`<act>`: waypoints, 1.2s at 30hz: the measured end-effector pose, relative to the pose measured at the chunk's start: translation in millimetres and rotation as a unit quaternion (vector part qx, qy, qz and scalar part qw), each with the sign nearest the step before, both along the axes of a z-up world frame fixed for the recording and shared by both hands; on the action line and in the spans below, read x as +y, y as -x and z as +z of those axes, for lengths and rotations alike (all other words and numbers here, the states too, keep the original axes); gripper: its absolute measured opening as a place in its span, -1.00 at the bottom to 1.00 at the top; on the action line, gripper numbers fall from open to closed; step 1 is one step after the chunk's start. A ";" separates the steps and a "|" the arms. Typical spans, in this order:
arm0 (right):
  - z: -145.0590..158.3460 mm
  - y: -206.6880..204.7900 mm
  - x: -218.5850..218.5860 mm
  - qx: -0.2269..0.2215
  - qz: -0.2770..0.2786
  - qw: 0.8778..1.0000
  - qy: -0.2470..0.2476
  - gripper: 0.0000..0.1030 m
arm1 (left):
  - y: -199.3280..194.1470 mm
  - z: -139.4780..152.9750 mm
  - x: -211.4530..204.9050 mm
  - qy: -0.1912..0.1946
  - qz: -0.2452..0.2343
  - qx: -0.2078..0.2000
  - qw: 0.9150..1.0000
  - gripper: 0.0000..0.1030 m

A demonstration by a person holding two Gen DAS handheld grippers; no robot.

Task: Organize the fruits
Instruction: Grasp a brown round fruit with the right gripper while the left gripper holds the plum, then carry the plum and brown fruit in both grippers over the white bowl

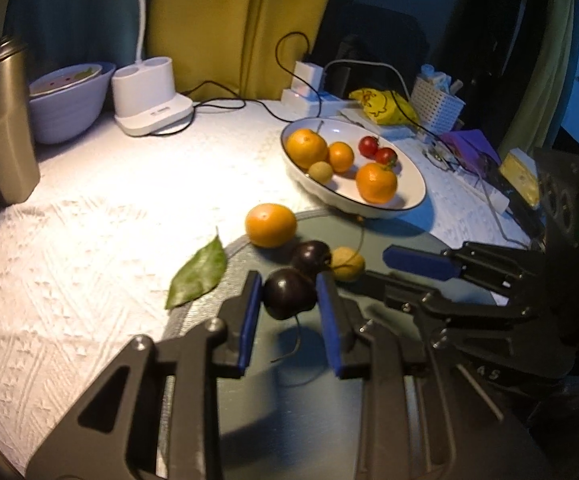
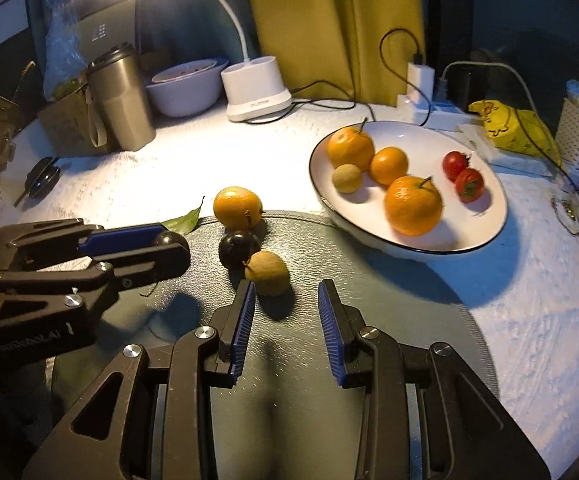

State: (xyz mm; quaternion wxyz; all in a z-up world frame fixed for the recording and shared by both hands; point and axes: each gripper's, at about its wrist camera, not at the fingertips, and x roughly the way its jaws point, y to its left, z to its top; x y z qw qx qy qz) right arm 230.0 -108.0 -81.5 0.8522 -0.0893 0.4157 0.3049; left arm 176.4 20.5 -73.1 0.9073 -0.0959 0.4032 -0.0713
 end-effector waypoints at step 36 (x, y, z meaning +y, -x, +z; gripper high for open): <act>12.8 -12.3 -25.3 -0.007 -0.021 1.000 -0.001 -0.46 | -16.5 26.2 -13.7 -0.015 -0.019 -0.024 0.999 -0.43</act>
